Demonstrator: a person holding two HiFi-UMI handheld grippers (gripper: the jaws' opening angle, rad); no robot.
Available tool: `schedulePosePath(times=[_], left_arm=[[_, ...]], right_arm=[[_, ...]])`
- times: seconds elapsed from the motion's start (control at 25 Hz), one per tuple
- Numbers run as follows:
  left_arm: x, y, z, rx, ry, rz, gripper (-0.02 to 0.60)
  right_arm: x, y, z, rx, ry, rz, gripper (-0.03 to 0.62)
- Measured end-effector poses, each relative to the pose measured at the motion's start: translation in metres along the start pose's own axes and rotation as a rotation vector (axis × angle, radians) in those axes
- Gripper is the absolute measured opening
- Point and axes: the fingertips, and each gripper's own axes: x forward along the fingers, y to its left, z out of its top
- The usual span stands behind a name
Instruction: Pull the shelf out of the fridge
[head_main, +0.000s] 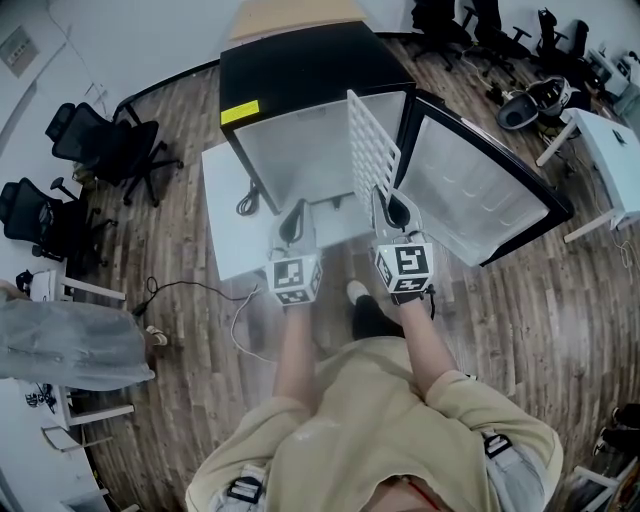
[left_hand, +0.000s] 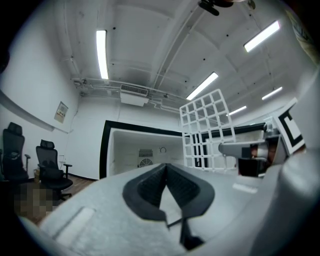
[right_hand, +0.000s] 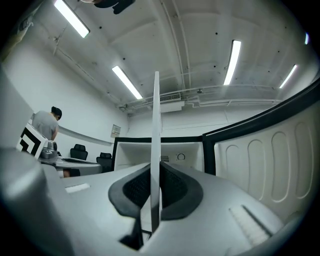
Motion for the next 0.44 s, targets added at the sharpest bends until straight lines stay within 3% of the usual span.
schedulePosePath(times=[0.44], left_arm=[[0.015,-0.010,-0.011,-0.010,0.019,-0.048,-0.003]], right_arm=[[0.010,0.000,-0.005,0.048,-0.002,0.015,0.021]])
